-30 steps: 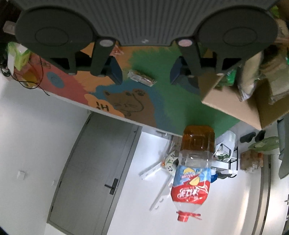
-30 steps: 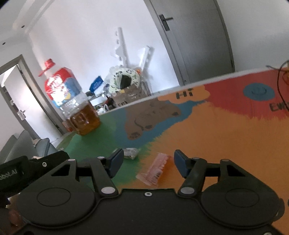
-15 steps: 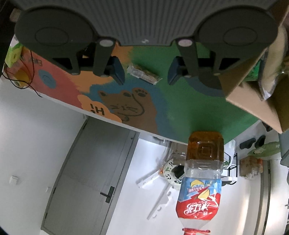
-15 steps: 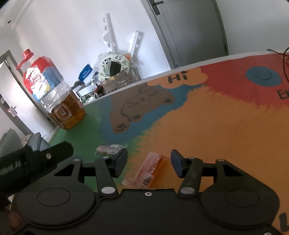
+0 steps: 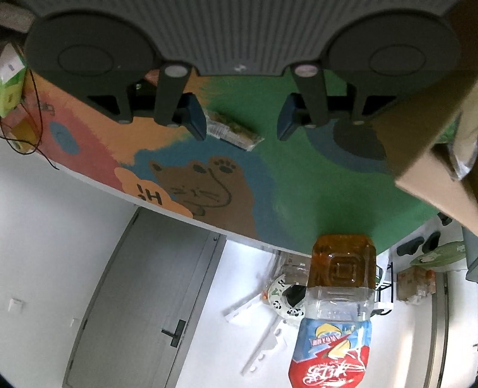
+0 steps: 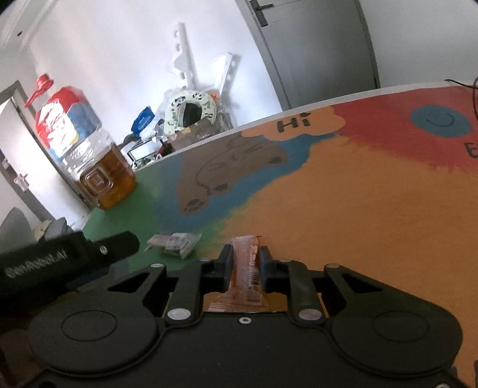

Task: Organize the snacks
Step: 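Grasp the small clear packet with the left tool while the right tool grasps the orange packet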

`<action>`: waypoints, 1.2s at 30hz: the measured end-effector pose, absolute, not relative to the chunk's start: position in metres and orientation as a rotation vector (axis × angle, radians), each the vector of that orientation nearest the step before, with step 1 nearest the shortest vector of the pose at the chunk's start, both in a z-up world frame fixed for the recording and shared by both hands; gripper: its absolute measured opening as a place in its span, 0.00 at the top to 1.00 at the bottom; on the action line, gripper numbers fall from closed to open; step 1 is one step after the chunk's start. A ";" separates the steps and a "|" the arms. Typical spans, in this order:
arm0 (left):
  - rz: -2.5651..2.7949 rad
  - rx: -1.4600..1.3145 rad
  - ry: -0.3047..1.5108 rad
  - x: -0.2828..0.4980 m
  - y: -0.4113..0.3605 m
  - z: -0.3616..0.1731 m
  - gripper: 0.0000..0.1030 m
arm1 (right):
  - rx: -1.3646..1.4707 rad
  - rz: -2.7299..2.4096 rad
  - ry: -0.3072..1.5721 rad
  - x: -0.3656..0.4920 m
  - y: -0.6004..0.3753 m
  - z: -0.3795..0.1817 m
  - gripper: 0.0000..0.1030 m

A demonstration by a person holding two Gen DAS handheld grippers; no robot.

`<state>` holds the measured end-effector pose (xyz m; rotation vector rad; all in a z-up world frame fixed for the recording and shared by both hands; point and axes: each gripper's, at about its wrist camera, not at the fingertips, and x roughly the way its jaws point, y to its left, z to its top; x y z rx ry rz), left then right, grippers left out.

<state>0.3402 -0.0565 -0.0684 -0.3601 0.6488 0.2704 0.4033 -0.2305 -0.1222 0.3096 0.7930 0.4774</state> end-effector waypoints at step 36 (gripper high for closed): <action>0.355 -0.243 0.708 0.379 -0.079 -0.104 0.77 | 0.410 0.408 0.794 0.413 -0.266 -0.126 0.81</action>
